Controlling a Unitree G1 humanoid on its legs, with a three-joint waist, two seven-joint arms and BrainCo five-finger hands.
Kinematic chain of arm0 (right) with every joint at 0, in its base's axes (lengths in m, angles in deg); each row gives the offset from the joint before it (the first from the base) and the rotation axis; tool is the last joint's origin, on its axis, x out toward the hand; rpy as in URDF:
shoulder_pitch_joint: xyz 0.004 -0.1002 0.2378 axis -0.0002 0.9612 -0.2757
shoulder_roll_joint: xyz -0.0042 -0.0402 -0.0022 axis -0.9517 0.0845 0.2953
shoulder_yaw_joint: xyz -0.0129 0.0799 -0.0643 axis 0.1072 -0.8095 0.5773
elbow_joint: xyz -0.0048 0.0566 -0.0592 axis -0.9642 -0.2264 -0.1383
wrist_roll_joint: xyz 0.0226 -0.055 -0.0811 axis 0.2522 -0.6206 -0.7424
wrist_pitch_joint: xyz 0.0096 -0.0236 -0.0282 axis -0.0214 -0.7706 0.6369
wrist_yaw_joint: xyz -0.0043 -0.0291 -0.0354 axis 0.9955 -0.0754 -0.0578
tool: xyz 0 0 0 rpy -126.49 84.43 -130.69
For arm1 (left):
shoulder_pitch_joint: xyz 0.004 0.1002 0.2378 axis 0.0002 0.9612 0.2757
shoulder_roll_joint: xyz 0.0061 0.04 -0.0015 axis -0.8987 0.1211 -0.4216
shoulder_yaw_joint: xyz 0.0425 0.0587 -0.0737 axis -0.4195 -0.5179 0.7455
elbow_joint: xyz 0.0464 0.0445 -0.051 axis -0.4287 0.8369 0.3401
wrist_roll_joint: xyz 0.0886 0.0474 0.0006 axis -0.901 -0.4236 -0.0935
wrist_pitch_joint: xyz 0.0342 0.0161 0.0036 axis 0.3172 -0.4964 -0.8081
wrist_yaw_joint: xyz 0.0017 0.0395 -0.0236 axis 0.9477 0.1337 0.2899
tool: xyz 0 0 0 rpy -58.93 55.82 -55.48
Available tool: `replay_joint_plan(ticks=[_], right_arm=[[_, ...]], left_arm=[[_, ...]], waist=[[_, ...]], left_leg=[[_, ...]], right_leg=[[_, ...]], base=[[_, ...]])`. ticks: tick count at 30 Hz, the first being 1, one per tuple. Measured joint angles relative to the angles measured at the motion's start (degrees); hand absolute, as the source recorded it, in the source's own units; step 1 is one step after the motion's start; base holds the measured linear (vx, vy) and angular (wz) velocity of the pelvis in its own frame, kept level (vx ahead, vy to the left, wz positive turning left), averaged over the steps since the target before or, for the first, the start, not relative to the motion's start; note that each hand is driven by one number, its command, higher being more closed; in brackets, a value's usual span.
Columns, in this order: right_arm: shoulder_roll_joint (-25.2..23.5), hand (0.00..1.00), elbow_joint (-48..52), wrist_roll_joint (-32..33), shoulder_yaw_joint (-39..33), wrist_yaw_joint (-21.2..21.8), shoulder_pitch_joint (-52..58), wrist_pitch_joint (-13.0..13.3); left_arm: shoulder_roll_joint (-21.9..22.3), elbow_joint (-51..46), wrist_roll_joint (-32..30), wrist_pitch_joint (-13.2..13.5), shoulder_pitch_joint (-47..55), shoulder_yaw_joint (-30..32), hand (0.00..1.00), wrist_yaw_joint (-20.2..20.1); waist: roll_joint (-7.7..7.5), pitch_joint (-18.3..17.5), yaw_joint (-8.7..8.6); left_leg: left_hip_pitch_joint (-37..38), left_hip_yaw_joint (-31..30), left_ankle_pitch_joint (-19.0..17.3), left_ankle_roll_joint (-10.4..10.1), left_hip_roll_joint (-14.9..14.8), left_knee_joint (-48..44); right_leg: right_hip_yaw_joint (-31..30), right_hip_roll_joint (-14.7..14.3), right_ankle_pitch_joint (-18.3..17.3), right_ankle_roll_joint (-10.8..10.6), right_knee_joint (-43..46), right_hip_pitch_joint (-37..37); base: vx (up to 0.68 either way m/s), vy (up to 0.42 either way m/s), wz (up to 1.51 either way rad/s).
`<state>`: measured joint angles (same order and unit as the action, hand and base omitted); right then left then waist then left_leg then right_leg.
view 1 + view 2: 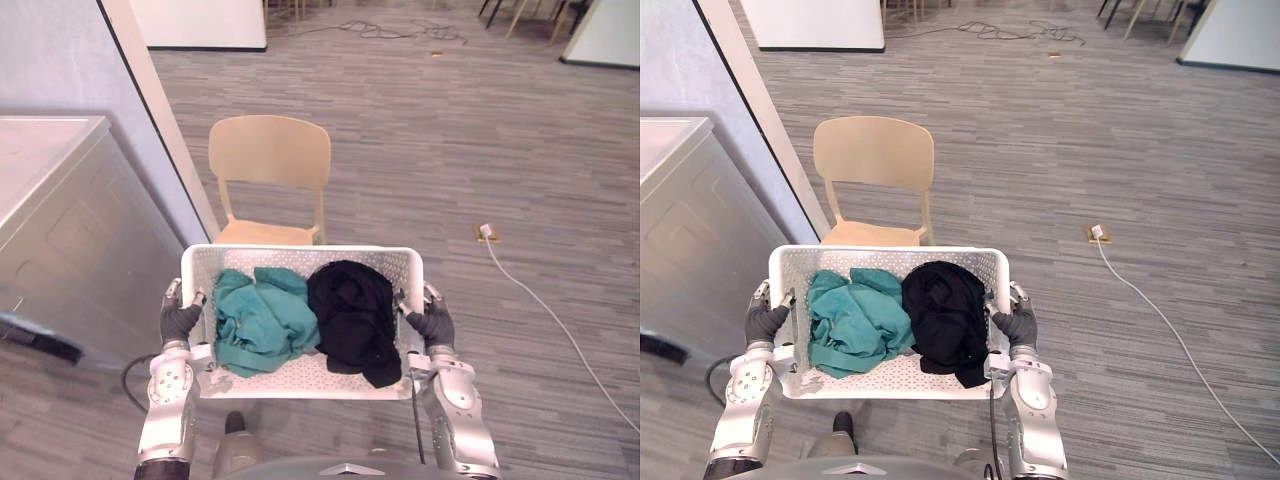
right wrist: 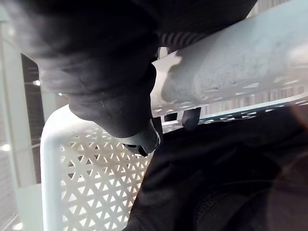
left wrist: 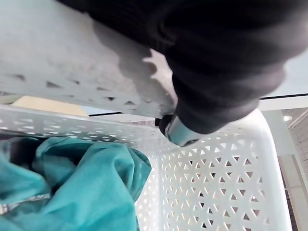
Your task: Pick up the laundry basket with both hands and put the clothes into the washing machine.
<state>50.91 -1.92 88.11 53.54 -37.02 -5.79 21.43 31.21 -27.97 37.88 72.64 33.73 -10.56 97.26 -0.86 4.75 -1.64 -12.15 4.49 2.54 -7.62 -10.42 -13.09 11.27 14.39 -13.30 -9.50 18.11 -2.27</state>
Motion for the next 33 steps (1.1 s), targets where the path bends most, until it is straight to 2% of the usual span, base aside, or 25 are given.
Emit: replay_joint_plan(ticks=[1, 2, 3, 5, 6, 8, 9, 10, 11, 12, 13, 15, 16, 18, 21, 24, 26, 32, 33], right_arm=[[-0.02, 1.0, -0.12, -0.01, -0.35, 0.21, -0.24, 0.0], [-0.09, 1.0, -0.23, -0.08, -0.57, 0.39, -0.7, 0.0], [-0.11, 1.0, -0.23, -0.11, -1.08, 0.39, -0.91, 0.01], [-0.23, 1.0, -0.3, -0.39, -2.73, 0.4, -2.14, -0.06], [-0.26, 1.0, -0.35, -0.71, -3.08, 0.4, -2.62, -0.12], [-0.34, 1.0, -0.78, -1.67, -3.58, 0.36, -4.45, -0.3], [-0.43, 1.0, -2.13, -2.22, -3.63, 0.31, -5.98, -0.3], [-0.51, 1.0, -3.87, -2.39, -3.67, 0.22, -7.61, -0.39], [-0.57, 1.0, -5.67, -2.41, -3.84, 0.0, -9.44, -0.48], [-0.61, 1.0, -7.13, -2.41, -3.97, -0.11, -10.97, -0.49], [-0.63, 1.0, -7.07, -2.39, -3.96, -0.21, -11.39, -0.45], [-0.18, 1.0, -7.01, -2.39, -4.01, -0.57, -12.37, -0.4], [0.46, 1.0, -7.04, -2.39, -3.97, -0.9, -13.91, -0.41], [1.19, 1.0, -7.07, -2.39, -3.68, -1.52, -16.29, -0.42], [2.48, 1.0, -7.1, -2.39, -3.56, -3.34, -21.75, -0.37], [4.66, 1.0, -7.15, -2.36, -2.52, -5.16, -28.07, -0.34], [5.17, 1.0, -7.15, -2.29, -2.02, -6.33, -30.71, -0.34], [5.54, 1.0, -7.09, 0.08, -1.14, -10.19, -37.91, -0.45], [5.61, 1.0, -7.1, 0.45, -1.18, -11.34, -40.08, -0.47]], left_arm=[[-0.26, -0.03, 0.0, 0.0, -0.24, 0.09, 1.0, 0.0], [-0.3, -0.06, 0.0, 0.0, -0.23, -0.06, 1.0, -0.01], [-0.01, -0.07, 0.02, 0.0, -0.24, -0.22, 1.0, -0.01], [0.98, -0.5, 0.14, 0.19, -0.26, -0.79, 1.0, -0.26], [1.1, -0.52, 0.19, 0.39, -0.34, -0.81, 1.0, -0.3], [1.14, -0.56, 0.27, 0.5, -1.0, -0.82, 1.0, -0.36], [0.83, -0.8, 0.27, 0.5, -1.2, -0.63, 1.0, -0.36], [0.41, -0.81, 0.29, 0.49, -1.37, -0.45, 1.0, -0.36], [0.03, -0.79, 0.58, 0.48, -1.73, -0.25, 1.0, -0.36], [-0.5, -0.76, 1.04, 0.47, -2.39, -0.1, 1.0, -0.36], [-0.91, -0.51, 1.52, 0.47, -3.4, -0.04, 1.0, -0.36], [-1.4, 0.66, 1.9, 0.49, -5.59, 0.0, 1.0, -0.36], [-1.49, 2.16, 2.05, 0.52, -7.73, 0.49, 1.0, -0.36], [-1.64, 4.86, 3.09, 0.53, -11.58, 1.53, 1.0, -0.36], [-3.86, 8.74, 5.82, 0.59, -18.44, 1.79, 1.0, -0.35], [-8.06, 13.85, 9.37, 0.59, -28.19, 1.8, 1.0, -0.21], [-10.63, 16.18, 10.35, 0.56, -32.83, 1.79, 1.0, -0.19], [-15.8, 19.33, 10.86, 0.27, -44.04, 1.78, 1.0, 0.4], [-16.25, 19.33, 10.87, 0.27, -45.69, 1.94, 1.0, 0.98]], waist=[[-0.53, -0.03, 0.03], [-0.46, 0.22, 0.01], [-0.42, 0.34, 0.01], [0.49, 0.92, 0.31], [0.86, 1.05, 0.4], [2.16, 1.33, 0.88], [2.44, 1.59, 1.17], [2.36, 1.83, 1.19], [2.43, 2.41, 1.08], [2.56, 3.09, 0.88], [2.51, 3.36, 0.49], [2.94, 3.83, 0.18], [3.83, 4.43, 0.37], [4.54, 5.42, 0.39], [4.44, 8.07, 0.8], [3.73, 11.7, 1.17], [3.4, 14.8, 1.26], [2.82, 19.12, 3.47], [2.45, 19.58, 3.97]], left_leg=[[-0.65, 0.24, -0.94, 0.5, 0.53, -1.06], [-1.57, 0.43, -3.44, 1.16, 2.04, -3.49], [-2.05, 0.6, -5.21, 1.53, 3.2, -5.39], [-3.54, 2.7, -10.01, 3.13, 4.99, -10.85], [-3.97, 3.59, -11.05, 3.44, 5.22, -11.95], [-4.47, 6.19, -12.76, 4.64, 5.39, -12.42], [-3.84, 8.38, -12.37, 5.7, 5.28, -10.98], [-2.91, 9.66, -11.59, 6.49, 5.37, -9.46], [-1.97, 10.3, -11.31, 6.94, 5.3, -8.27], [-0.64, 11.2, -10.72, 7.36, 4.92, -6.52], [0.38, 11.7, -9.84, 7.5, 4.93, -4.74], [0.69, 11.72, -9.38, 7.39, 5.28, -4.46], [0.18, 11.76, -9.19, 7.08, 5.06, -4.34], [-0.63, 11.71, -8.24, 6.58, 4.96, -2.9], [-3.06, 11.59, -6.0, 5.85, 4.27, -0.2], [-7.5, 11.64, -4.3, 5.92, 3.63, 0.27], [-7.96, 11.59, -4.13, 5.97, 3.33, 0.02], [-12.27, 12.4, -4.14, 5.99, 1.39, -3.02], [-13.31, 12.69, -4.14, 5.99, 0.94, -3.52]], right_leg=[[0.1, 0.54, 1.22, -0.79, -0.85, -0.14], [0.29, 1.81, 3.98, -2.63, -3.58, -1.59], [0.27, 2.9, 4.77, -3.47, -4.47, -2.49], [-0.66, 5.6, 5.03, -3.91, -4.25, -2.71], [-1.34, 6.33, 5.12, -3.78, -3.39, -1.82], [-1.5, 7.88, 7.06, -0.78, 1.32, 3.07], [-0.44, 8.73, 9.25, 2.5, 3.81, 6.61], [1.72, 9.6, 10.73, 4.05, 5.5, 8.71], [3.28, 9.84, 10.54, 4.17, 7.25, 10.39], [4.62, 8.11, 6.67, 3.64, 7.9, 11.34], [6.2, 5.66, 4.37, 3.61, 5.8, 11.15], [7.59, 1.77, 4.81, 3.38, -0.38, 9.45], [6.76, 0.97, 6.31, 2.28, -1.39, 9.61], [6.87, 0.64, 6.5, 2.07, -1.65, 10.71], [7.06, -0.47, 8.05, 2.46, -3.32, 13.64], [7.15, -1.09, 9.08, 2.69, -3.43, 18.17], [7.22, -1.34, 9.41, 2.98, -3.33, 18.52], [7.97, -1.68, 9.21, 3.31, 0.45, 22.78], [8.04, -1.7, 8.66, 4.08, 1.95, 24.14]], base=[[0.19, 0.393, 0.23], [0.13, 0.312, 0.12], [0.15, 0.373, 0.12], [0.09, 0.316, -0.13], [0.03, 0.311, -0.45], [0.01, 0.263, -0.59], [0.05, 0.261, -0.76], [0.06, 0.243, -0.85], [0.08, 0.182, -0.68], [0.07, 0.109, -0.45], [0.09, 0.072, -0.2], [0.1, -0.004, 0.01], [0.07, -0.017, -0.07], [0.02, -0.029, -0.01], [-0.03, -0.06, -0.01], [-0.07, -0.035, 0.04], [-0.02, -0.004, 0.01], [0.0, -0.002, 0.05], [0.03, -0.037, 0.05]])
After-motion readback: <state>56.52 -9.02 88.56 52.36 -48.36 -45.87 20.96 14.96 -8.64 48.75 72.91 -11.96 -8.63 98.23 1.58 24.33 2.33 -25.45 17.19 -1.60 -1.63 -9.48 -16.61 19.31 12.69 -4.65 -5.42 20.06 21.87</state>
